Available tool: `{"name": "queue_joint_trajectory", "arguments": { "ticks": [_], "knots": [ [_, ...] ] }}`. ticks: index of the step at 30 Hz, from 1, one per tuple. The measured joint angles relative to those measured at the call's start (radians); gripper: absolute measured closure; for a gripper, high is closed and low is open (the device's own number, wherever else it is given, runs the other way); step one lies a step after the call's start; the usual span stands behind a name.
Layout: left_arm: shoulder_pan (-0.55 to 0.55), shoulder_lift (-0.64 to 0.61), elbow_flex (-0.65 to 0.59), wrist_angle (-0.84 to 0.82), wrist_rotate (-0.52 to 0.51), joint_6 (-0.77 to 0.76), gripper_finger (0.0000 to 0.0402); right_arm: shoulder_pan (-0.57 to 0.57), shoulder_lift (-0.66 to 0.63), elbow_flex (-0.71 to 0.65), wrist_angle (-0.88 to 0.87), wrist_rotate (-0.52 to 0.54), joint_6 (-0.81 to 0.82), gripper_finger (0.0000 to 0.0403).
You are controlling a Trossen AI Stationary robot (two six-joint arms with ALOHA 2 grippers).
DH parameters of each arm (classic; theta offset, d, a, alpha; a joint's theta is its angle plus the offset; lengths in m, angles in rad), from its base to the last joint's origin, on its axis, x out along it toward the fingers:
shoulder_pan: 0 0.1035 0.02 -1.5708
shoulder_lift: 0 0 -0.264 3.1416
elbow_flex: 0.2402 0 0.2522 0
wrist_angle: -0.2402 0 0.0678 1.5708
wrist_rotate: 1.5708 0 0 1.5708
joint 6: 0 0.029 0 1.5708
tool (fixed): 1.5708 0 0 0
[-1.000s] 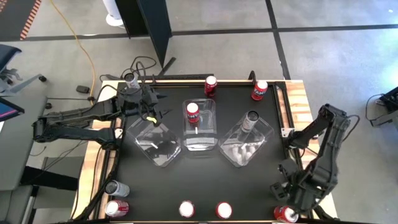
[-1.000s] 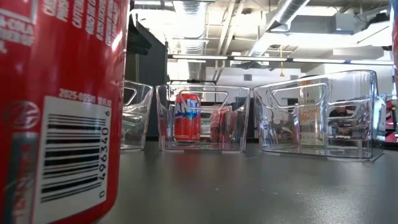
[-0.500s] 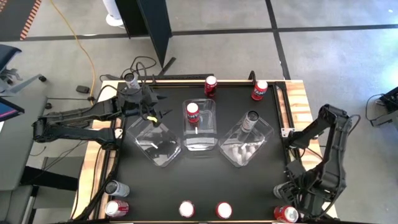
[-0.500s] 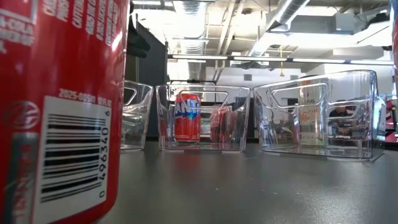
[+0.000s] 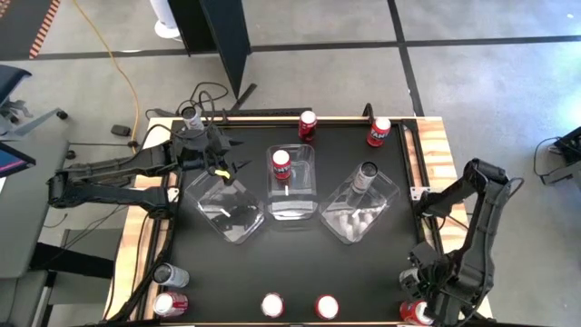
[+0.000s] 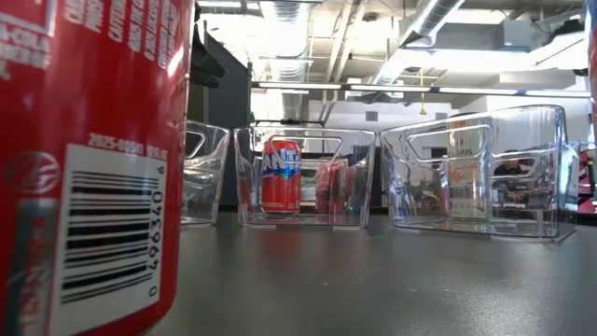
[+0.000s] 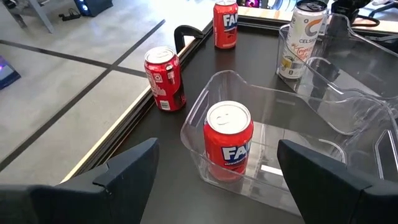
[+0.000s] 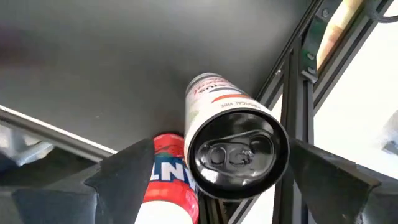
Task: Sort soda cans
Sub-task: Put the bottom right white soda can into the right transparent bin
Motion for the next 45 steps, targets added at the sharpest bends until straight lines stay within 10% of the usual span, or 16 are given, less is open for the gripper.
{"name": "queue_joint_trajectory", "arguments": {
  "ticks": [30, 45],
  "knots": [
    [0.000, 0.000, 0.000, 0.001, 0.001, 0.000, 0.0081, -0.002, 0.175, -0.001, 0.047, -0.013, 0.001, 0.0022],
    [0.000, 0.000, 0.000, 0.001, 0.002, 0.003, 0.0081, -0.009, 0.178, -0.005, 0.037, -0.006, 0.008, 0.0101]
  ]
}}
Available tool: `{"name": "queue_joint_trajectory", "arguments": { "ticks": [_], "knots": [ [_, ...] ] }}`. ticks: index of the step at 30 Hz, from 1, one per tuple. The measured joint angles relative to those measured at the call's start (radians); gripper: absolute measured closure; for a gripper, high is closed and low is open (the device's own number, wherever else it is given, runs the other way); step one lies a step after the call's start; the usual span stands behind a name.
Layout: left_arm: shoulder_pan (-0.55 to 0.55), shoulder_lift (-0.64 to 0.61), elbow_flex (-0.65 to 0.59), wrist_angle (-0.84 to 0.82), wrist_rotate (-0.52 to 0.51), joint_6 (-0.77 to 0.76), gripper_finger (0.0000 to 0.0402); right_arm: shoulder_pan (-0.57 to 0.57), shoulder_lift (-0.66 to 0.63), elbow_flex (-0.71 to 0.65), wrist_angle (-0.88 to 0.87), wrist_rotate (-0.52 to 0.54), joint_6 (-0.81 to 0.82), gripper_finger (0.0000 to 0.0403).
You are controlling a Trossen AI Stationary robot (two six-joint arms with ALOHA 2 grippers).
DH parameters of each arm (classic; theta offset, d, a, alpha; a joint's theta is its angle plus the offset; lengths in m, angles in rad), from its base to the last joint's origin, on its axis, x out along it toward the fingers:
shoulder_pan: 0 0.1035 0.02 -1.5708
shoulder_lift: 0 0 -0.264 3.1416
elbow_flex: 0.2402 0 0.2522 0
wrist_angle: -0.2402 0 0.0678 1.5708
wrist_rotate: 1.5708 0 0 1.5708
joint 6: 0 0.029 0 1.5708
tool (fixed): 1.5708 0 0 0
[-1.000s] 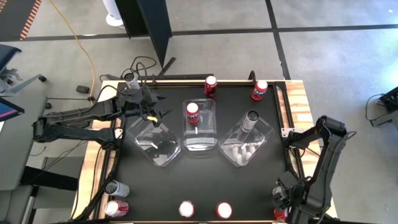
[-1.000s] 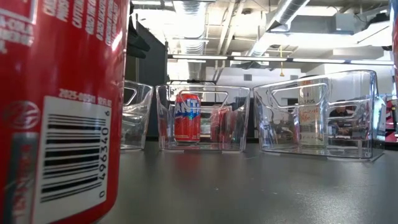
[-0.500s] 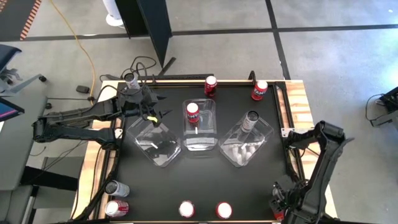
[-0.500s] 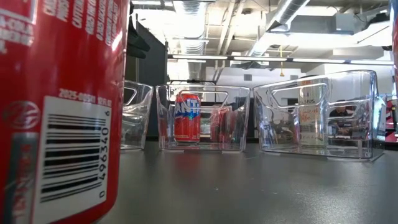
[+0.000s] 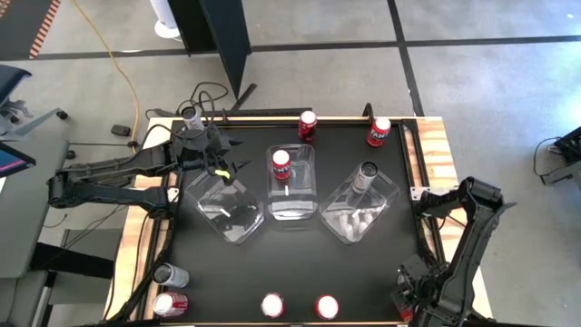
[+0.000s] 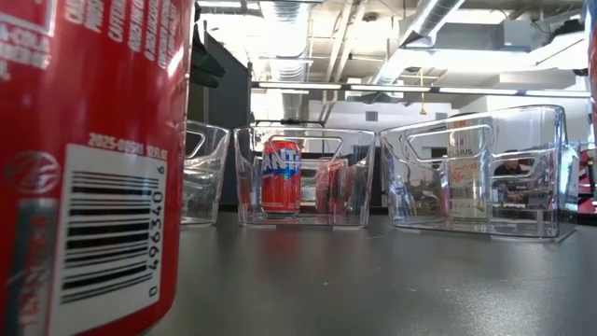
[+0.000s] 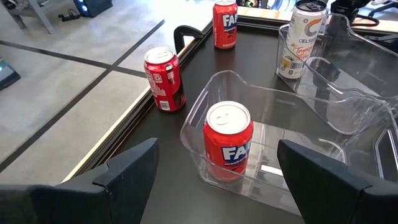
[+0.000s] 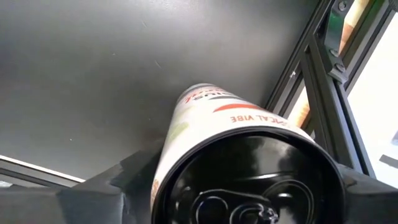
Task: Sort soda cans
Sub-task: Put the bottom right white soda can into the right transparent bin
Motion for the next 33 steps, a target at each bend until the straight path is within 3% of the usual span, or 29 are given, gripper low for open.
{"name": "queue_joint_trajectory", "arguments": {
  "ticks": [33],
  "knots": [
    [0.000, 0.000, 0.000, 0.000, 0.000, 0.001, 0.0081, -0.037, -0.007, 0.000, -0.045, 0.033, -0.005, 0.0125]
  ]
}}
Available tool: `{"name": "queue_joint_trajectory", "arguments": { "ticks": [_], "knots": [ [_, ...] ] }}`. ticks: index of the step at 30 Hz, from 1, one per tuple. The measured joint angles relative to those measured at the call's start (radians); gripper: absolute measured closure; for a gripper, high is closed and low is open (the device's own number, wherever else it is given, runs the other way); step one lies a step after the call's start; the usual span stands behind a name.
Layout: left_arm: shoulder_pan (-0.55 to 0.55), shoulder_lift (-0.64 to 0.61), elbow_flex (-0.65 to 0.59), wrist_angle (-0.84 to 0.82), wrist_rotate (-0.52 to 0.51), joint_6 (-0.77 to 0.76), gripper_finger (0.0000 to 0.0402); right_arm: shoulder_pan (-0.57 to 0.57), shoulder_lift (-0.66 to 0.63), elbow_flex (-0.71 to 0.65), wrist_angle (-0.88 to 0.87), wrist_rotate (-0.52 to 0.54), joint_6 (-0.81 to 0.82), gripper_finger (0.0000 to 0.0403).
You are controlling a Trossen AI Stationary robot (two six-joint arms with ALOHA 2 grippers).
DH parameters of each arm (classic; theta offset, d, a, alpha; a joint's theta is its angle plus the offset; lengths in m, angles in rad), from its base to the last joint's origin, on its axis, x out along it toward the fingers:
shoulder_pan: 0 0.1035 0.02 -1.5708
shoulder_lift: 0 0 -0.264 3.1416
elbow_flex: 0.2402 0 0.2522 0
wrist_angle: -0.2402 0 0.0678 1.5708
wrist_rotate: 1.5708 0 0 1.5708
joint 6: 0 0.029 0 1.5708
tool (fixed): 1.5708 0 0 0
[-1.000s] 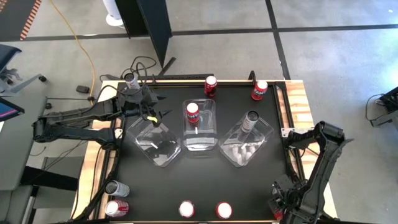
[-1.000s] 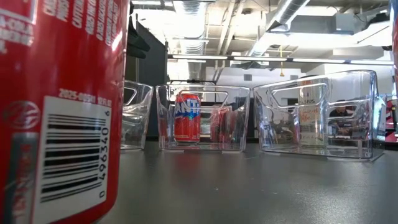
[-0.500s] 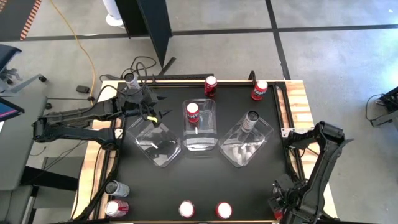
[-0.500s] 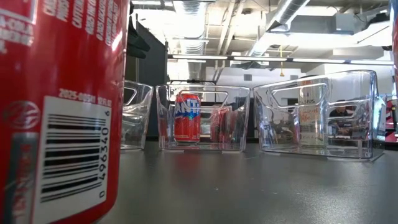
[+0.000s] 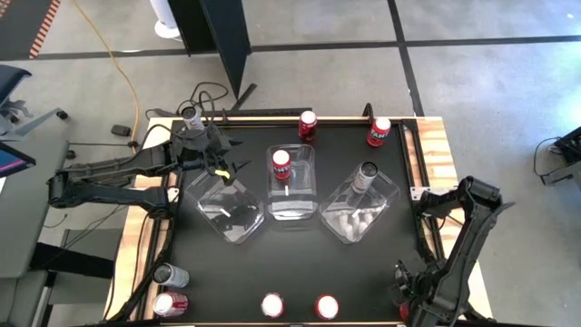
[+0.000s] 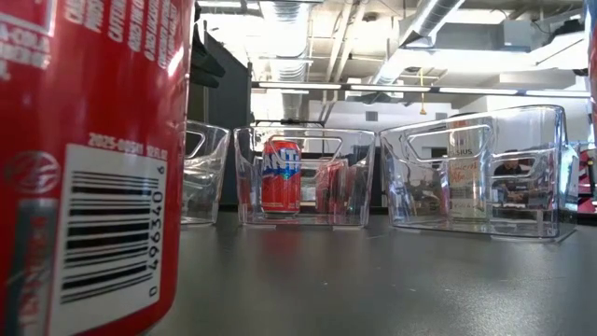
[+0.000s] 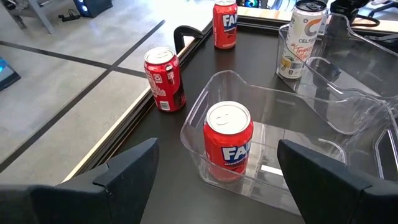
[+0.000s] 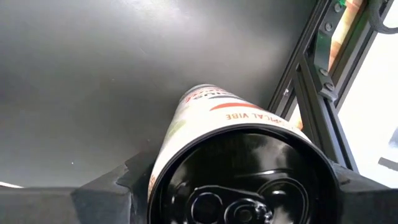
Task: Sort soda cans
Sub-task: Put the bottom right white soda can into the right transparent bin
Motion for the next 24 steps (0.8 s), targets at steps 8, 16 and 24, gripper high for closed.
{"name": "queue_joint_trajectory", "arguments": {
  "ticks": [8, 16, 24],
  "knots": [
    [0.000, 0.000, 0.000, 0.000, 0.000, 0.000, 0.0081, -0.033, -0.046, 0.000, -0.039, 0.043, -0.017, 0.0127],
    [0.000, 0.000, 0.000, 0.000, 0.000, 0.008, 0.0081, -0.099, -0.121, 0.000, -0.084, 0.082, -0.067, 0.0127],
    [0.000, 0.000, 0.000, 0.000, 0.000, 0.019, 0.0081, -0.196, -0.217, 0.000, -0.084, 0.159, -0.181, 0.0127]
  ]
}}
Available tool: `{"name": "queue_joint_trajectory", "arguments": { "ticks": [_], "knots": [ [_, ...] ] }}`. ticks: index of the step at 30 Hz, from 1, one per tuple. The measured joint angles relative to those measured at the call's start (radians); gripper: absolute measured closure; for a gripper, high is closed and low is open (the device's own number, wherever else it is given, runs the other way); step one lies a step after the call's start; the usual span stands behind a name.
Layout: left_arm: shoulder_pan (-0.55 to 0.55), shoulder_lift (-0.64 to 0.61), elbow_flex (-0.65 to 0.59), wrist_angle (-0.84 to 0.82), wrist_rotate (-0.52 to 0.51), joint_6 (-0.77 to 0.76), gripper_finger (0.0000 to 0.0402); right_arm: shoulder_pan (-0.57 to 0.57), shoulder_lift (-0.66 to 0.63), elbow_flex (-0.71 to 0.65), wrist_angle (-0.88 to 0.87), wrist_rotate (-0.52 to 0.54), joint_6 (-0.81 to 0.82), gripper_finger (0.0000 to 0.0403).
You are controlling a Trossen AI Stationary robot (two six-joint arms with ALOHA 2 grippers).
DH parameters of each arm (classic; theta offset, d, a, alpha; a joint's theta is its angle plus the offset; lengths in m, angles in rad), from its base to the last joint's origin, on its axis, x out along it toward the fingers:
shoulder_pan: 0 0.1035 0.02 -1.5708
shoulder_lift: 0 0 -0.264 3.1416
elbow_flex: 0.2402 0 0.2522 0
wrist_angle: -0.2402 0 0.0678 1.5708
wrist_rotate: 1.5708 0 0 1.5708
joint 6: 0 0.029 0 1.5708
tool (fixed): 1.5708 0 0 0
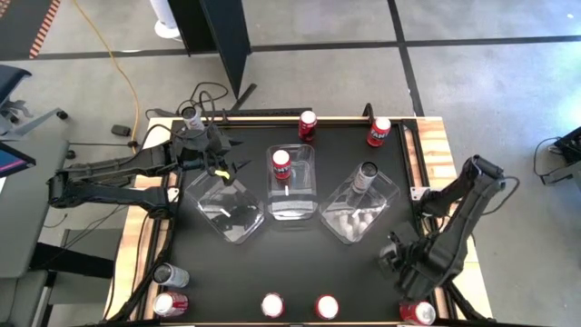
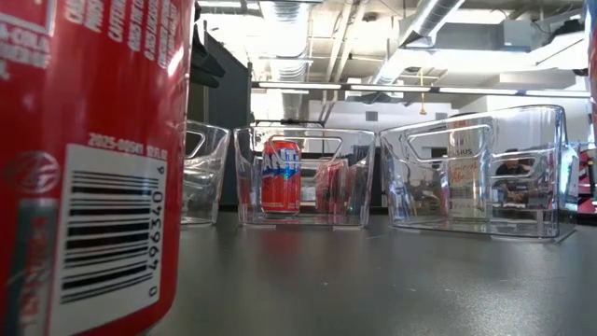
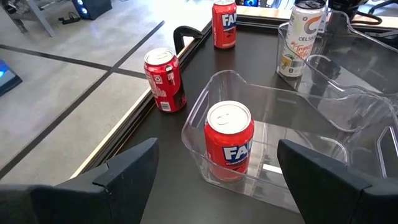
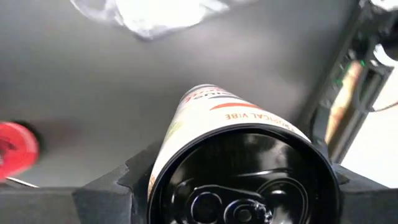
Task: Sort soda cans
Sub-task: Put the bottom right white soda can into the right transparent bin
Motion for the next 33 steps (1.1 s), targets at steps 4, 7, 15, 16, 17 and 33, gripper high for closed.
{"name": "queue_joint_trajectory", "arguments": {
  "ticks": [4, 7, 15, 16, 17, 33],
  "knots": [
    [0.000, 0.000, 0.000, 0.000, 0.000, 0.010, 0.0081, -0.055, -0.053, 0.000, -0.001, 0.057, -0.068, 0.0127],
    [0.000, 0.000, 0.000, 0.000, 0.000, 0.012, 0.0081, -0.097, -0.092, 0.000, 0.001, 0.075, -0.128, 0.0127],
    [0.000, 0.000, 0.000, 0.000, 0.003, 0.024, 0.0081, -0.194, -0.204, 0.000, 0.000, 0.096, -0.265, 0.0127],
    [0.000, 0.000, 0.000, 0.000, 0.003, 0.024, 0.0081, -0.209, -0.218, 0.000, -0.001, 0.097, -0.279, 0.0127],
    [0.000, 0.000, 0.000, 0.000, 0.003, 0.024, 0.0081, -0.225, -0.230, 0.000, -0.002, 0.101, -0.293, 0.0127],
    [0.000, 0.000, 0.000, 0.000, 0.003, 0.024, 0.0081, -0.585, -0.275, 0.001, 0.001, 0.117, -0.689, 0.0127]
  ]
}}
